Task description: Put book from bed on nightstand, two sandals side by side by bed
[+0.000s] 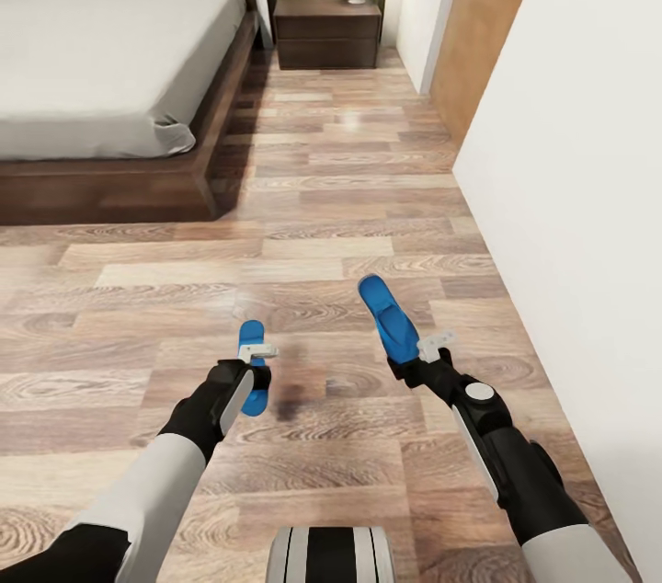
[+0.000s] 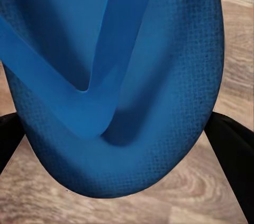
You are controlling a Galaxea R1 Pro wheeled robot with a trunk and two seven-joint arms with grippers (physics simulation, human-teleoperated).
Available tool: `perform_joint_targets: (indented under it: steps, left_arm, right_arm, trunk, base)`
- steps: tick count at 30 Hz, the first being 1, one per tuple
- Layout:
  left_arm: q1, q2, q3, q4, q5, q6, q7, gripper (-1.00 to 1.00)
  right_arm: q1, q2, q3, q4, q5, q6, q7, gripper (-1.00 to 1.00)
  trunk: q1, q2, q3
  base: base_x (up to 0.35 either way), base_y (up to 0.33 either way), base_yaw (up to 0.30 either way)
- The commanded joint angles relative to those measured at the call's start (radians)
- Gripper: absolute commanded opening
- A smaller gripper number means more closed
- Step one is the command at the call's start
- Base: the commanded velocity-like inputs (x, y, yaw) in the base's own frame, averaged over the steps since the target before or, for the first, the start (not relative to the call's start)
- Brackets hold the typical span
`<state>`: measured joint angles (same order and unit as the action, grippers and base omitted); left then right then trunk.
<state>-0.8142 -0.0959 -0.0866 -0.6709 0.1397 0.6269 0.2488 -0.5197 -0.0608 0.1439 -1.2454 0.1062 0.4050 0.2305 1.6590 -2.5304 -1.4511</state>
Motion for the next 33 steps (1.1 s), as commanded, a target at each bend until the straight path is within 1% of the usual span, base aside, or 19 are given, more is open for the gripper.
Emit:
perform_joint_targets:
  steps: [1,13,33]
  left_arm:
    - [0.000,0.001,-0.004,-0.001,0.011,0.003,0.009,-1.00]
    - [0.000,0.002,-0.004,-0.001,0.011,0.002,0.009,-1.00]
    - [0.000,0.002,-0.004,-0.001,0.011,0.002,0.009,-1.00]
  right_arm:
    - [0.000,-0.001,0.000,-0.002,0.010,0.005,0.006,-1.00]
    - [0.000,-0.001,0.001,-0.002,0.010,0.004,0.007,-1.00]
    - [0.000,-0.001,0.001,-0.002,0.010,0.003,0.010,-1.00]
  trunk:
    - [-0.001,0.000,0.003]
    - [-0.006,0.003,0.054]
    - [-0.015,0.007,0.131]
  base:
    - [0.009,0.000,0.119]
    - [0.001,0.000,0.118]
    - [0.000,0.000,0.004]
